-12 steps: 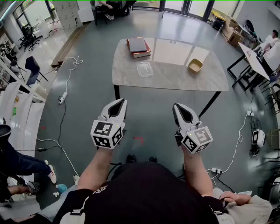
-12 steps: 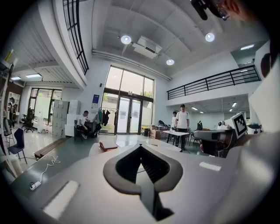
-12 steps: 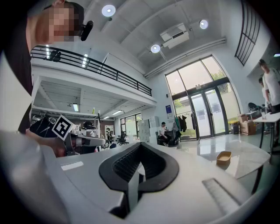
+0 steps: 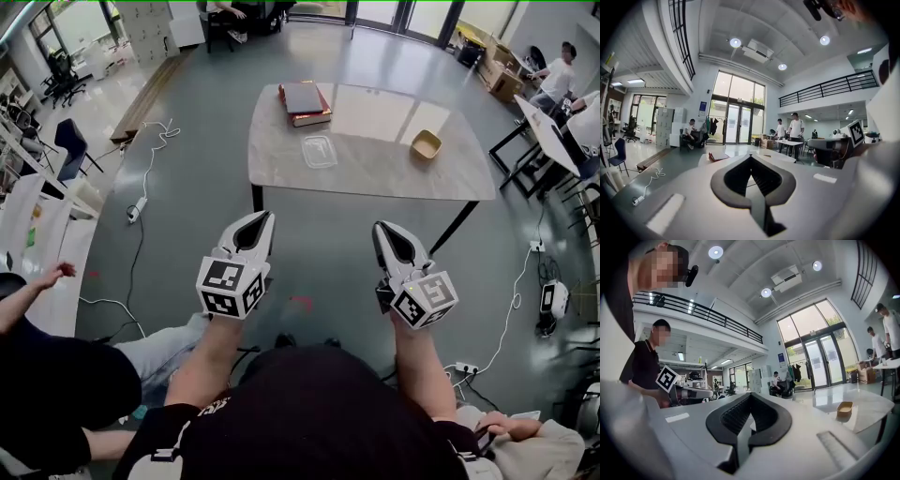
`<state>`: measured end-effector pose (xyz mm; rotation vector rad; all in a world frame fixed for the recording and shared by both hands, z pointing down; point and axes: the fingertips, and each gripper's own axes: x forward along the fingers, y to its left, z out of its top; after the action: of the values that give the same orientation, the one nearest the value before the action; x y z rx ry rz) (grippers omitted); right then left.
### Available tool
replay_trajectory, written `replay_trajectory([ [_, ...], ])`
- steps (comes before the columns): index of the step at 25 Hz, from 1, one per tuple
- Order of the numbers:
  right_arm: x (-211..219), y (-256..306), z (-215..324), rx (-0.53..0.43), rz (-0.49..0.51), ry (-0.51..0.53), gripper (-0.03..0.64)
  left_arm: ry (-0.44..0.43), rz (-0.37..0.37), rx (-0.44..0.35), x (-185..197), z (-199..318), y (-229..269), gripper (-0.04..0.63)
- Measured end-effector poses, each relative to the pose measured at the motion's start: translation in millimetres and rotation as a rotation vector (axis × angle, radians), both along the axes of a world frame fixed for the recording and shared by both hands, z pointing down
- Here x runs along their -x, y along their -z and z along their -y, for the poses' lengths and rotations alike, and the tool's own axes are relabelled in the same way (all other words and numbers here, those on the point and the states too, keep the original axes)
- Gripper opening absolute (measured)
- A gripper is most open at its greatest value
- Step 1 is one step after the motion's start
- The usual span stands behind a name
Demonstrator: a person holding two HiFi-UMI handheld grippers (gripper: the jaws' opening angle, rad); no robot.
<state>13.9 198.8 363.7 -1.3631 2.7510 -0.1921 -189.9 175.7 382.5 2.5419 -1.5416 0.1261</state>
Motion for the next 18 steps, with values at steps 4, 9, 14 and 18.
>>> replay_trajectory([
  [4, 17.4, 0.2, 2.0, 0.000, 0.008, -0.010, 0.012, -0.013, 0.001, -0.004, 13.2, 1.4, 1.0, 0.002],
  [9, 30.2, -7.6, 0.8, 0.022, 0.006, -0.020, 0.014, -0.036, -0.010, -0.010, 19.4, 2.0, 0.1, 0.002],
  [14, 35.9, -14.9, 2.8, 0.040, 0.007, -0.028, 0.014, -0.055, -0.011, 0.000, 22.7, 5.8, -7.0, 0.002],
  [18, 38.8, -22.7, 17.5, 0.060, 0.009, -0.023, 0.014, -0.048, -0.014, 0.021, 27.5, 20.3, -16.7, 0.002],
])
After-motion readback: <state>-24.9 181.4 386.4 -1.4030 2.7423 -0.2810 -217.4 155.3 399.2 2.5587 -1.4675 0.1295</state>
